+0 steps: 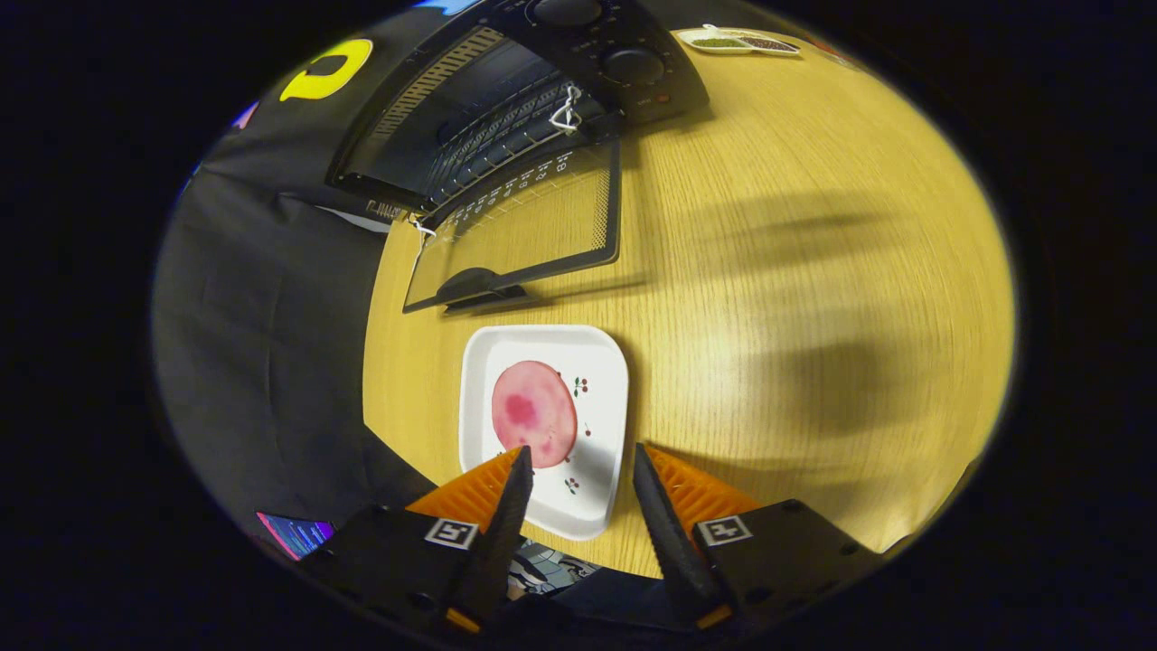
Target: Open the toaster oven, put the food inside, and close the toaster oven door.
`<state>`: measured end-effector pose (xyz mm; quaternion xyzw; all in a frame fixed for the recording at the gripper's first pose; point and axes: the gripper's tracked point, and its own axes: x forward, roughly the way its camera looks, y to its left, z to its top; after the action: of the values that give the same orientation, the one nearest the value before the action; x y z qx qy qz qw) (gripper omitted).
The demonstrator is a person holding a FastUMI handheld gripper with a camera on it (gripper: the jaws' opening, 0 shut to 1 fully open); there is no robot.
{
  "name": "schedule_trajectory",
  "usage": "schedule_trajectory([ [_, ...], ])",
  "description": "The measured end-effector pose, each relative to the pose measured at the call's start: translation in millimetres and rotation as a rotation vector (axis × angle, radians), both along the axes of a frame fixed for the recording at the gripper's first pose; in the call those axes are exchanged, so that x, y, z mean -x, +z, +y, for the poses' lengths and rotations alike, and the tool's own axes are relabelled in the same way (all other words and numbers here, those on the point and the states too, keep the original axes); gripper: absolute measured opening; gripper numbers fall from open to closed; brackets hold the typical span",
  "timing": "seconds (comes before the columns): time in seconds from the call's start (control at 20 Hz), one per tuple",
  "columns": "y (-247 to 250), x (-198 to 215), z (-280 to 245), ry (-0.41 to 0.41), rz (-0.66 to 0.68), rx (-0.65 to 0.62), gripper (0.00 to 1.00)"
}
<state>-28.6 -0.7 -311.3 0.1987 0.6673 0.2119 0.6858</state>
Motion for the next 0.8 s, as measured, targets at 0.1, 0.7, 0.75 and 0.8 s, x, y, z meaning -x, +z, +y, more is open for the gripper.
schedule_trajectory([
  [0.1,-3.4,2.0,1.9,0.002,0.021,-0.002,0.57],
  [0.7,-9.9,13.7,6.7,-0.080,0.048,-0.009,0.02],
  [0.75,-6.6,17.0,8.8,-0.089,0.044,-0.014,0.02],
  [0.8,-2.6,17.7,11.6,-0.100,0.037,-0.020,0.02],
])
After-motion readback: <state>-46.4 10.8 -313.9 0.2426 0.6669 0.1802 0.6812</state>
